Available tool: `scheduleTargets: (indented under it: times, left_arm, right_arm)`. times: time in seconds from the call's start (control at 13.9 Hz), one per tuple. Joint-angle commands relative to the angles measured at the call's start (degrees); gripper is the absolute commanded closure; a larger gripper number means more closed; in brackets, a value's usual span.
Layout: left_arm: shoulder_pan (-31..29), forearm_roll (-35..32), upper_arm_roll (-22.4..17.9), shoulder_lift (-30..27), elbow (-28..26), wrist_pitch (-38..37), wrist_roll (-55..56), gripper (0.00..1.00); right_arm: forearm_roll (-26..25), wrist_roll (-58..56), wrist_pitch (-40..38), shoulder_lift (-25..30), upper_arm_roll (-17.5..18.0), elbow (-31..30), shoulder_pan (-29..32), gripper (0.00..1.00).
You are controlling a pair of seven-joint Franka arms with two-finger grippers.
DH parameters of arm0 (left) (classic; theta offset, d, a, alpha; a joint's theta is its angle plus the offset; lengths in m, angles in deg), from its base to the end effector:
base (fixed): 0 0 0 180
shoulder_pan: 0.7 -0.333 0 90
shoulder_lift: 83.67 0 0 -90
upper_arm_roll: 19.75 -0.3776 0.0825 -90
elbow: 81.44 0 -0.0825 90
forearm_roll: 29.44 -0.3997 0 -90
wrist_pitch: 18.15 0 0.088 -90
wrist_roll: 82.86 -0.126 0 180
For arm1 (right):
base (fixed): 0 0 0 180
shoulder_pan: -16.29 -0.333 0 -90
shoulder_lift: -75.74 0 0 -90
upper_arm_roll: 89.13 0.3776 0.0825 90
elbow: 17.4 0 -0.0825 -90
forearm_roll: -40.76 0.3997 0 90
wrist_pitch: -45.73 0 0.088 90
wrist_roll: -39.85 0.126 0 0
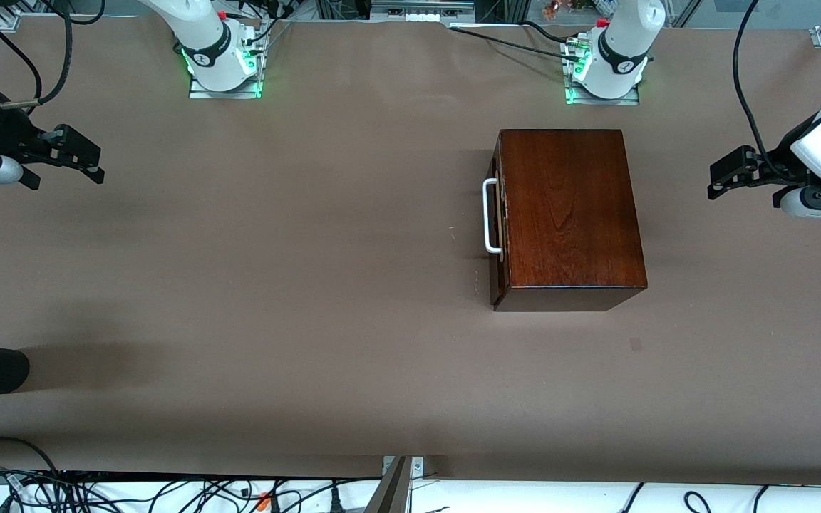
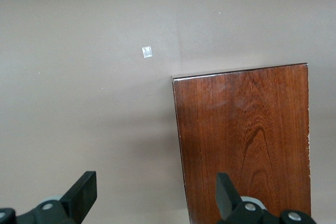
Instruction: Open drawer, take yellow block, close drawer
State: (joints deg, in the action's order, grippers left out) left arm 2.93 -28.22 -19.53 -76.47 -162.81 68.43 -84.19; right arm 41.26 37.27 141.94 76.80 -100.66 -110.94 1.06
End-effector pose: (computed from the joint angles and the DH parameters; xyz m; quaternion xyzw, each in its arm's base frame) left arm 0.6087 -0.0436 0.6608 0.9987 -0.0456 -0.0176 0.0105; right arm 0.5733 0.0369 0.6570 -0.9980 -0.0544 -0.0323 0.0065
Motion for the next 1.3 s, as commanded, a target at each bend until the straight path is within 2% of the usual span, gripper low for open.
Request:
scheduleTargets:
  times: [0.0, 0.14, 0.43, 0.58, 1.01, 1.22]
  left_arm:
    - [-0.4, -0.5, 4.1, -1.0, -1.0, 0.5, 3.9, 0.00]
    - [-0.3, -0.6, 8.2, -1.0, -1.1, 0.4, 8.9, 0.00]
    - [0.2, -1.7, 19.5, -0.1, -1.1, 0.5, 22.1, 0.00]
    - [3.2, -4.8, 24.1, 1.4, -0.9, 0.7, 29.8, 0.00]
    - [20.0, -10.7, 24.7, 10.4, 3.3, 0.7, 48.8, 0.00]
    - [23.4, -13.4, 24.7, 13.4, 3.4, 1.5, 51.5, 0.00]
  right_arm:
    - [0.5, 0.1, -0.7, -0.2, 0.2, 0.6, 0.5, 0.00]
    - [0.6, 0.2, -0.3, -0.3, 0.3, 0.7, 0.4, 0.00]
    - [0.6, 0.2, -0.3, -0.2, 0.5, 0.8, 0.3, 0.00]
    - [0.6, 0.2, -0.5, -0.2, 0.5, 0.8, 0.3, 0.00]
    - [0.7, 0.2, -0.3, -0.2, 0.5, 0.8, 0.3, 0.00]
    - [0.7, 0.2, -0.3, -0.2, 0.5, 0.8, 0.3, 0.00]
